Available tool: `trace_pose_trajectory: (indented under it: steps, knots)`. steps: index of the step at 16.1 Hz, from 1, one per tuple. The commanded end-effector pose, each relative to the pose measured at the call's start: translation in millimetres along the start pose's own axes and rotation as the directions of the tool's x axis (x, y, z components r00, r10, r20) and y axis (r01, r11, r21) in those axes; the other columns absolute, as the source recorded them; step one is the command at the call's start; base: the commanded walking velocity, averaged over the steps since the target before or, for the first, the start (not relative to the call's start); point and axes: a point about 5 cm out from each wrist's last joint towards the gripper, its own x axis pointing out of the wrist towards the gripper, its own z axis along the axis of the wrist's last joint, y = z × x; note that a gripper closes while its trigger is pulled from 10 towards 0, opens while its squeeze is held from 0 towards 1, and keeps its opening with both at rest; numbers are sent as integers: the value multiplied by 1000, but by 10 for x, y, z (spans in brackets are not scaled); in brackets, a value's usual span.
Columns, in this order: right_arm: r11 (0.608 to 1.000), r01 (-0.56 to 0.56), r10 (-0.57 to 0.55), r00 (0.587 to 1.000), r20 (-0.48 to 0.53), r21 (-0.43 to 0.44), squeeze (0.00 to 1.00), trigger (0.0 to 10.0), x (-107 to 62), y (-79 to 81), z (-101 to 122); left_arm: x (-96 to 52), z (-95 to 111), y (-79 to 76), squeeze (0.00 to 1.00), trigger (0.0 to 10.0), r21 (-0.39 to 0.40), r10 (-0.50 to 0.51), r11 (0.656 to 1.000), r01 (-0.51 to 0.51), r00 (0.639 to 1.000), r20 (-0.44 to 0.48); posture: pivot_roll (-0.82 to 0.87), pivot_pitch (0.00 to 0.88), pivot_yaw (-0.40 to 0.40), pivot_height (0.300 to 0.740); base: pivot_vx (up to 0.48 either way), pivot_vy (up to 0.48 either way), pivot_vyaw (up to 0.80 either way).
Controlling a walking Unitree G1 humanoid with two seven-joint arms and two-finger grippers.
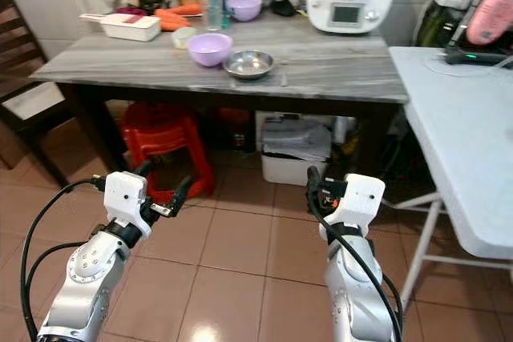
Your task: Setting the table
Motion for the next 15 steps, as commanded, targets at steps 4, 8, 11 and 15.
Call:
trace_pose_trajectory:
  steps: [4,8,11,15]
  knots:
    - [1000,-4,4,1000,12,5,0,10000,16,7,37,45,58,-27,0,10000,-4,-18,1000,18,1000,17,-1,0,32,740,0,-334,0]
    - [1000,-2,2,1000,18,4,0,10000,20,12,46,54,64,-26,0,10000,-4,-23,1000,23,1000,16,0,0,34,740,0,-353,0]
    - [1000,4,-2,998,60,-20,0,10000,3,-8,122,57,95,-36,0,10000,-10,-18,1000,19,1000,25,0,0,34,740,0,-366,0]
    - [999,12,-6,994,108,-53,0,10000,-44,-38,227,27,100,9,0,10000,0,21,1000,-21,999,27,-2,0,31,740,0,-366,0]
